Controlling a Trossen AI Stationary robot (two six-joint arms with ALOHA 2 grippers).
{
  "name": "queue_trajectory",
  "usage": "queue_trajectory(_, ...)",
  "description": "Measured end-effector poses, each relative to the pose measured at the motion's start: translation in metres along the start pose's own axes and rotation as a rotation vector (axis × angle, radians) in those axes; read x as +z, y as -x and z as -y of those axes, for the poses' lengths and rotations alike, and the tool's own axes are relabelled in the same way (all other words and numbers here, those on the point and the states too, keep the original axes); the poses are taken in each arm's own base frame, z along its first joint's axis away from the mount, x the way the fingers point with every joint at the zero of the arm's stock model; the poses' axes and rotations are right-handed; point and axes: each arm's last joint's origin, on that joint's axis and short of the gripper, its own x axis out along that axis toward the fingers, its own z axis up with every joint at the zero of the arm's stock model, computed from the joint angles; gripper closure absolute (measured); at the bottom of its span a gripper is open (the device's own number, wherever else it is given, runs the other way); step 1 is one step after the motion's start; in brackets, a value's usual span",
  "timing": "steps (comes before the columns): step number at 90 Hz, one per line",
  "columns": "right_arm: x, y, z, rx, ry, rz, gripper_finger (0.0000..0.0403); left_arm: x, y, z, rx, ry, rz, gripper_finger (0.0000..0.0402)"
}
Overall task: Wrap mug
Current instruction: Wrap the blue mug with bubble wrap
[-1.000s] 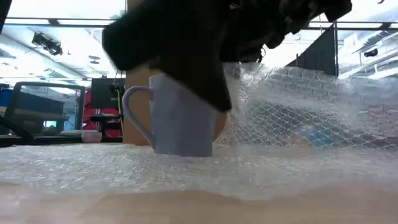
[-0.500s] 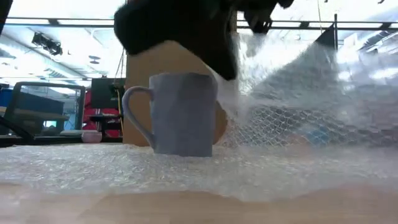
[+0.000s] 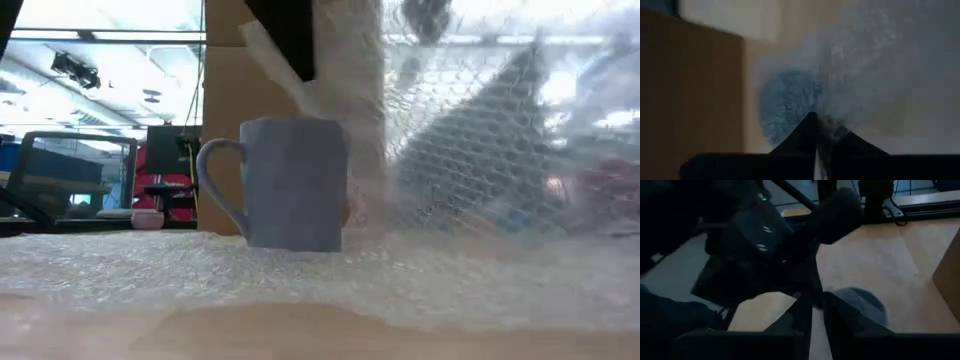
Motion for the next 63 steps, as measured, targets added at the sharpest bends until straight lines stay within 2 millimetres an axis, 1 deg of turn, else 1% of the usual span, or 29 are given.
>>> queue_trajectory(8, -0.003, -0.002, 0.000, -0.006, -0.002, -0.018, 0.0380, -0.001, -0.001, -0.001, -0.011, 0.052, -0.032, 0.0401)
queue_trajectory(16, -0.007, -0.009, 0.000, -0.011, -0.008, -0.027, 0.0380, -0.002, -0.001, -0.001, -0.033, 0.086, -0.052, 0.0401)
queue_trajectory(30, -0.023, -0.026, 0.002, -0.022, -0.011, -0.081, 0.0380, -0.006, 0.001, 0.002, -0.049, 0.099, -0.078, 0.0401)
queue_trajectory(39, -0.033, -0.033, -0.001, -0.021, 0.001, -0.120, 0.0380, -0.006, 0.003, 0.001, -0.053, 0.081, -0.070, 0.0402)
queue_trajectory(49, -0.039, -0.031, -0.014, 0.013, 0.050, -0.145, 0.0380, -0.003, 0.002, -0.004, -0.041, 0.077, -0.064, 0.0402)
queue_trajectory(56, -0.043, -0.026, -0.030, 0.053, 0.094, -0.157, 0.0380, -0.001, -0.001, -0.007, -0.031, 0.065, -0.061, 0.0402)
queue_trajectory(63, -0.047, -0.020, -0.046, 0.103, 0.089, -0.156, 0.0380, 0.000, -0.005, -0.009, -0.018, 0.060, -0.067, 0.0402)
